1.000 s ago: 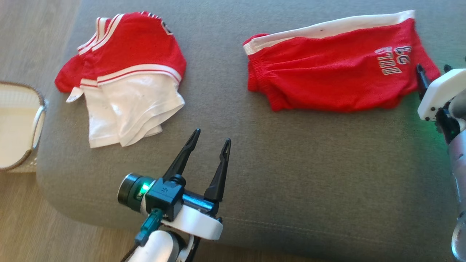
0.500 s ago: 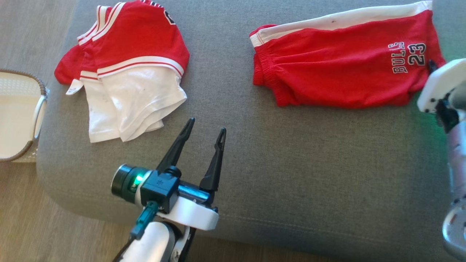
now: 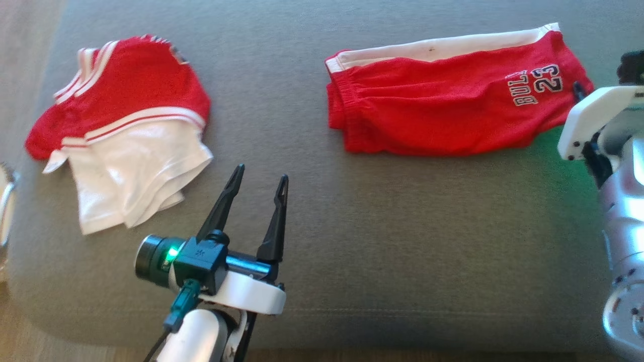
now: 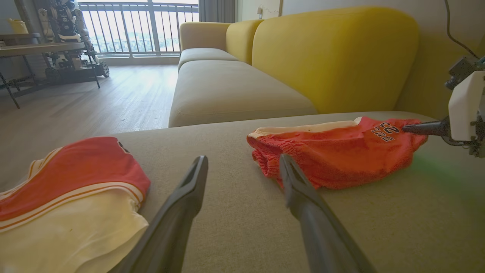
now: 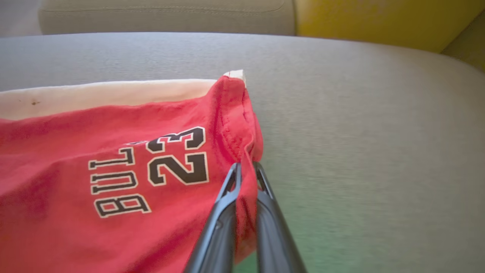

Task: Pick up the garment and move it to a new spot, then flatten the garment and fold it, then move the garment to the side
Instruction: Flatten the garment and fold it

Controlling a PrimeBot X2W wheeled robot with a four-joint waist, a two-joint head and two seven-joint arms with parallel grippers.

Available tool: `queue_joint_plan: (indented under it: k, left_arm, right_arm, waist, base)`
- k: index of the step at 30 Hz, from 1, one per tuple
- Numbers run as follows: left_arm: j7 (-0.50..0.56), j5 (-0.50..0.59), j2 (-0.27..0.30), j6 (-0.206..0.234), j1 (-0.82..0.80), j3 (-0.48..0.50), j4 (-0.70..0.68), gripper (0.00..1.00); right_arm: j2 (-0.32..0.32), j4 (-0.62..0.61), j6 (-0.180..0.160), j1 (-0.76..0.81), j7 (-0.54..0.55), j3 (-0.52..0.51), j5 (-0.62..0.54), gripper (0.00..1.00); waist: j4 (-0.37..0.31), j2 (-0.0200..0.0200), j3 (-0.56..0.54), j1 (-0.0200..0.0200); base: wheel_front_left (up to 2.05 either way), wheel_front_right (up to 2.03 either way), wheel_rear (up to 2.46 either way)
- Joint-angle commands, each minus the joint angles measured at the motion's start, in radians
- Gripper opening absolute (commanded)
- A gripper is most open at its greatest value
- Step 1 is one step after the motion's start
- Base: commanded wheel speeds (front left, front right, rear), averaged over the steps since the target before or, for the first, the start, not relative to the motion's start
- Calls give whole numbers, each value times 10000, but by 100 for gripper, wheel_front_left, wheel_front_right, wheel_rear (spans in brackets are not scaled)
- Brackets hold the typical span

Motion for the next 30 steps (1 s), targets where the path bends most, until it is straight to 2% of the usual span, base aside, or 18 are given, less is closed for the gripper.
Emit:
queue_joint_plan:
  k: [1,8,11,19,30]
  left_arm:
    - [-51,37,2,7,-85,370,-338,100]
    - [-51,91,-23,-80,-107,596,-250,100]
    - [-51,94,-39,-154,-131,600,-206,100]
    - [-51,92,-68,-302,46,598,138,100]
    - [-51,46,-94,-386,383,532,422,100]
  right_arm:
    - [-146,-305,-6,-587,-139,260,-132,0]
    - [-1020,-661,-6,-880,-49,1009,-850,0]
    - [-1091,-825,-6,-919,-71,1115,-956,0]
    - [-256,-782,-6,-946,-517,1635,-768,0]
    - [921,151,-6,-1252,-1213,3314,-276,0]
  waist:
    - [-354,0,-152,1]
    - [-800,0,-160,1]
    - [-797,0,-152,1]
    - [-641,0,-506,1]
    - [-248,0,-1147,1]
  base:
    - [0,0,0]
    - [0,0,0]
    - [0,0,0]
    - [0,0,0]
    - [0,0,0]
